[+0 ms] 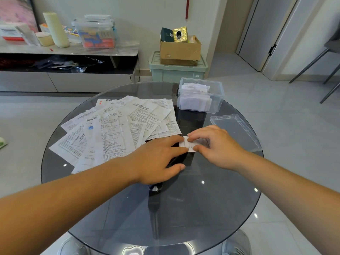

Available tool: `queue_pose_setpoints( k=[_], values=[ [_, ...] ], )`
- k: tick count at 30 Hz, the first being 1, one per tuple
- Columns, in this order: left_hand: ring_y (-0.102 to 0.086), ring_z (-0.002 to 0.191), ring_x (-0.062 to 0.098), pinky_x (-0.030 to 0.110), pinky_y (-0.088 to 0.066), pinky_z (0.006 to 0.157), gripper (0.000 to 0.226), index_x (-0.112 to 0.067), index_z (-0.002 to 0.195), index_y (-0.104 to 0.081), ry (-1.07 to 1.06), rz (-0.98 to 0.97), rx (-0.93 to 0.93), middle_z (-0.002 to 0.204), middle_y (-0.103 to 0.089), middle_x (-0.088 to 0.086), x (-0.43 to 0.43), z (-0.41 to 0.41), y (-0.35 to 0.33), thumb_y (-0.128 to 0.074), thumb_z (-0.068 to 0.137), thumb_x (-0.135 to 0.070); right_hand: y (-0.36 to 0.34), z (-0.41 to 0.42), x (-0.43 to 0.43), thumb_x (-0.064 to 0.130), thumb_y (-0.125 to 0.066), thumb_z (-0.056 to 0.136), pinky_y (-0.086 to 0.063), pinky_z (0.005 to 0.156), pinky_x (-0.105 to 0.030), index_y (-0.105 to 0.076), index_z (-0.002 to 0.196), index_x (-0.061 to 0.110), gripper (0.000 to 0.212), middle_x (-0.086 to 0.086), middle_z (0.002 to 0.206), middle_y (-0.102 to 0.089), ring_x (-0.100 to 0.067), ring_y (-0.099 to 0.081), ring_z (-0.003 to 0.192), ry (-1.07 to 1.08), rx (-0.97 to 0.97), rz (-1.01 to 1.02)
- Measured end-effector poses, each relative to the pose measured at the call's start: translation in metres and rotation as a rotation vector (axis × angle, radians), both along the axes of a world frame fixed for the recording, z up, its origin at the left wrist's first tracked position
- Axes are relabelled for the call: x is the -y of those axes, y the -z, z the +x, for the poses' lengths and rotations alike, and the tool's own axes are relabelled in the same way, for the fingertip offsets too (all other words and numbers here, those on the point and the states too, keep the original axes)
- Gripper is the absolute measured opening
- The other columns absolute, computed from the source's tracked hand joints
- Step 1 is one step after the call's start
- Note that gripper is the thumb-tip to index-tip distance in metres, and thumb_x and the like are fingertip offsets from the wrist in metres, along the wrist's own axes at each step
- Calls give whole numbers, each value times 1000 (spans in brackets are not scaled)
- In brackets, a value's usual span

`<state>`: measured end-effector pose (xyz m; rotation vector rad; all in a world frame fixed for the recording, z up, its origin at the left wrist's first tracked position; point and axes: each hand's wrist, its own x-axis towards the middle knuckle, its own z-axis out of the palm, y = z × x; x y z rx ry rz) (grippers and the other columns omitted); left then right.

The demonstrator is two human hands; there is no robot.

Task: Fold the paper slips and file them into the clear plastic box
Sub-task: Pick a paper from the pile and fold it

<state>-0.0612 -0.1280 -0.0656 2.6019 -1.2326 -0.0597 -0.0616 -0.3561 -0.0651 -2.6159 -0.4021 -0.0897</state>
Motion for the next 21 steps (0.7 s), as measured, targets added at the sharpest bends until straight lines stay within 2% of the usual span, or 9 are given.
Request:
queue_pose_setpoints(
  k=[4,10,14,18,21],
  values=[
    [-44,131,11,24,-39,105,50,-29,144,-44,-16,-31,-21,156,-29,-11,0,-1,-3,-50,98,-50,0,-2,1,16,-71,89,-33,111,-45,-71,109,34,27,20,125,-63,-9,-46,123,4,-24,65],
    [-45,128,12,28,-43,103,51,-27,139,-46,-26,-71,1,151,-33,-9,0,1,-1,-55,95,-50,-8,-5,0,16,-72,87,-25,114,-43,-69,97,36,23,20,130,-58,-6,-47,128,-1,10,48],
    [-47,124,14,27,-42,101,52,-22,135,-48,-51,-107,62,144,-43,-5,-1,1,-2,-58,92,-51,-11,-7,-1,15,-78,82,-34,111,-48,-62,95,38,31,19,127,-59,-7,-51,124,-1,39,138],
    [-49,108,10,25,-45,90,50,-22,127,-47,-99,-137,73,128,-49,-8,-2,1,-3,-60,90,-54,-14,-9,0,14,-76,83,-41,105,-36,-61,107,28,32,17,123,-62,-10,-53,118,34,18,179],
    [-48,99,9,25,-45,84,46,-24,120,-47,-134,-160,79,118,-50,-10,-2,1,-3,-62,88,-54,-16,-11,1,18,-77,83,-44,101,-30,-60,115,30,38,15,121,-61,-9,-54,116,60,-8,184]
  ],
)
